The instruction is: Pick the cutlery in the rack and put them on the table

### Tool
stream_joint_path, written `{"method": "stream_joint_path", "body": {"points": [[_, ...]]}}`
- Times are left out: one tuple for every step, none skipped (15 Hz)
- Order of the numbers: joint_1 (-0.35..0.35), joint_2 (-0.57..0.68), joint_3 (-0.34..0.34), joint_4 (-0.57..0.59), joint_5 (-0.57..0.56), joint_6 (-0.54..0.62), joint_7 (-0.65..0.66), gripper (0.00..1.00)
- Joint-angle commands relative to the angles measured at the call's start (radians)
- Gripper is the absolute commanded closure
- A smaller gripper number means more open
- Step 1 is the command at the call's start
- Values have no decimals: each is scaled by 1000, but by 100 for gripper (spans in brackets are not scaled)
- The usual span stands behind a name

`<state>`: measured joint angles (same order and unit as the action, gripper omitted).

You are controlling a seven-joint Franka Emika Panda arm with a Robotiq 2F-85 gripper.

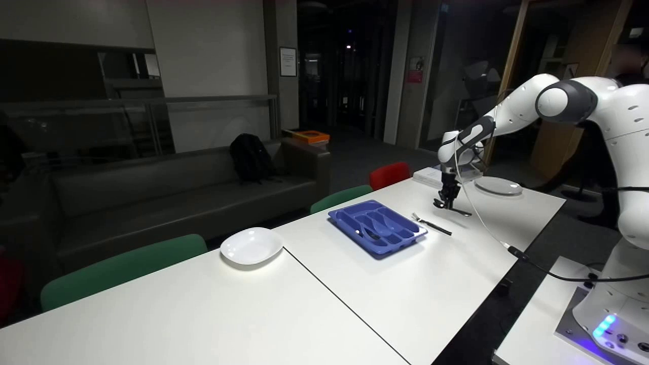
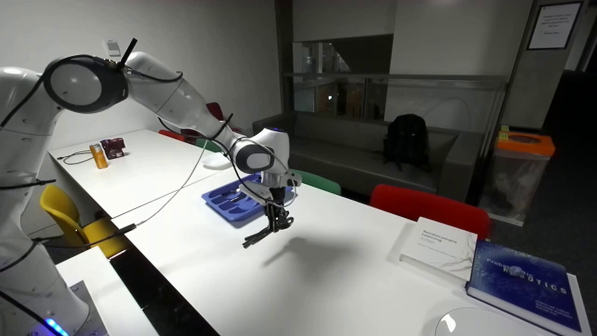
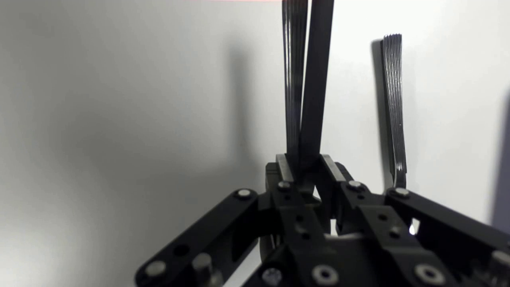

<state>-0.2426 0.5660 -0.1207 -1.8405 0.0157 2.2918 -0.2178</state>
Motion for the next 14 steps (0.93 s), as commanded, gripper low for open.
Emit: {"method": "stream_joint_path", "body": {"points": [[-26, 33, 26, 32, 24, 30, -35, 95], [-24, 44, 28, 38, 22, 46, -33, 95], [-24, 54, 32, 42, 23, 64, -34, 95], [-24, 62, 34, 44, 21, 78, -33, 95], [-25, 73, 38, 48, 23, 99, -33, 95], [-26, 84, 42, 50, 23, 121, -34, 95], [-29, 92, 47, 50, 25, 142, -39, 95], [-29, 102, 50, 53, 23, 157, -40, 95], [-31, 109, 53, 52, 22, 173, -41, 95], [-32, 114, 56, 52, 22, 185, -42, 95], [-34, 120, 58, 51, 22, 195, -43, 95], [-35, 124, 60, 50, 22, 203, -44, 95], [-37, 127, 61, 49, 21, 210, -45, 95], [-39, 130, 62, 48, 21, 215, -47, 95]]}}
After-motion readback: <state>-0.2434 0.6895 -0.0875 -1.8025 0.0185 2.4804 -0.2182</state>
